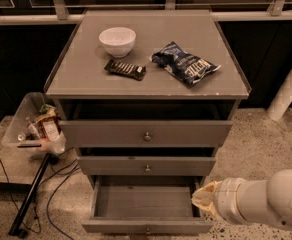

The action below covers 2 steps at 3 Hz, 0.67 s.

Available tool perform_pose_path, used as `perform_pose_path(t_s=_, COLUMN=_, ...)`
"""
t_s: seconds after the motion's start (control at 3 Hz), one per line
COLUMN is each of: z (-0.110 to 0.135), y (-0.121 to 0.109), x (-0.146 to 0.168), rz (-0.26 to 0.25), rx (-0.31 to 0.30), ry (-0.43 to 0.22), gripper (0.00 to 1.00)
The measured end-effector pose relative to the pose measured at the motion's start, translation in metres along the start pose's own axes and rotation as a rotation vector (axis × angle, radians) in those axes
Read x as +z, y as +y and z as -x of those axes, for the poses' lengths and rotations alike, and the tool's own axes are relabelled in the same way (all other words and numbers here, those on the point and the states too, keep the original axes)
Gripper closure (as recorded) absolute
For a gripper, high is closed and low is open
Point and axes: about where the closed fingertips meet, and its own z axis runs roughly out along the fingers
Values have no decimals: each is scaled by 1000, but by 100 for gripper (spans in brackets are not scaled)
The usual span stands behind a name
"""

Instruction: Close bottom drawer

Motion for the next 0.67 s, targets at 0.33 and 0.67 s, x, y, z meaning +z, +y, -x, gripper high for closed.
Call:
perform_pose_path(t_s=0.33, z=-32, y=-32, x=39, rz=-35, rx=34, ry=17, gripper=100)
perform_pose_path(t_s=0.67, z=-45, y=-71, x=44, rz=-67, rx=56, ry=-17, gripper=100)
